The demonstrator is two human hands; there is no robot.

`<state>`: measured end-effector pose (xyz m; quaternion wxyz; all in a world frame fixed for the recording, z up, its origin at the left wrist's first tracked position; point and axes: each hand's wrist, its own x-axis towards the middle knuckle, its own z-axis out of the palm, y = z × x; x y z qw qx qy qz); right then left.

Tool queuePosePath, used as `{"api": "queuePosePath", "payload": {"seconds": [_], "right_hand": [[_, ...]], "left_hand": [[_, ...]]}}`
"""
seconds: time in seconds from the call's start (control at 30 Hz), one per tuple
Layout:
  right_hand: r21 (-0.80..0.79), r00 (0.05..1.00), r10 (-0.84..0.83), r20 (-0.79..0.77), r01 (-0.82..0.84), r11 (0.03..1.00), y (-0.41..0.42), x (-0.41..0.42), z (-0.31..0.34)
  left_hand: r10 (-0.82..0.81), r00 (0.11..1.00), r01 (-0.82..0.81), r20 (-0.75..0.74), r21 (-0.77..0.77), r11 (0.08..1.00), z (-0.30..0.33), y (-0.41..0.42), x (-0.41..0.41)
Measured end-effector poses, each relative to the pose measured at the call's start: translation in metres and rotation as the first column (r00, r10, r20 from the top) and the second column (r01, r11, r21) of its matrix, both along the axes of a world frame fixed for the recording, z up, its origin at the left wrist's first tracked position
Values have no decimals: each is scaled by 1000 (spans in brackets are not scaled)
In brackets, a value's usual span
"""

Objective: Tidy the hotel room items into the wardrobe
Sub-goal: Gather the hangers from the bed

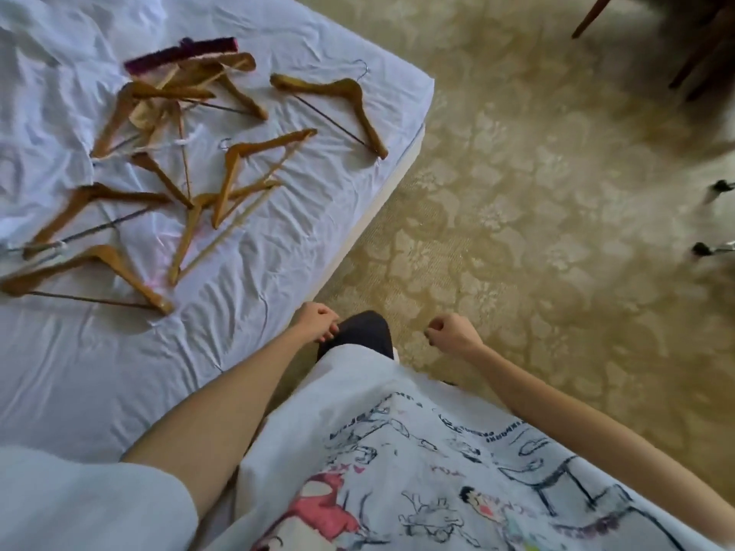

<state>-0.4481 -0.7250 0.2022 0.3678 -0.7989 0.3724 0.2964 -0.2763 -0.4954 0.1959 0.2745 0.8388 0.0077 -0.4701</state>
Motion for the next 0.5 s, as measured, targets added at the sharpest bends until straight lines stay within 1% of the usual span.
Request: {"api": "queuePosePath", "payload": {"seconds": [0.13,0.3,0.4,0.5], "right_hand": [[30,974,198,108,-202,979,-18,133,17],[-7,869,460,182,-467,884,-51,277,16],[-27,818,554,154,-557,830,-86,345,13],[-30,790,607,87,-607,794,-136,402,8]], "left_hand": [[186,980,-181,-73,72,981,-22,6,42],[405,909,-388,-98,157,908,-49,-13,105],[513,850,-494,-118,155,855,-57,-38,151],[579,807,-569,-118,107,815,-51,-77,199]]}}
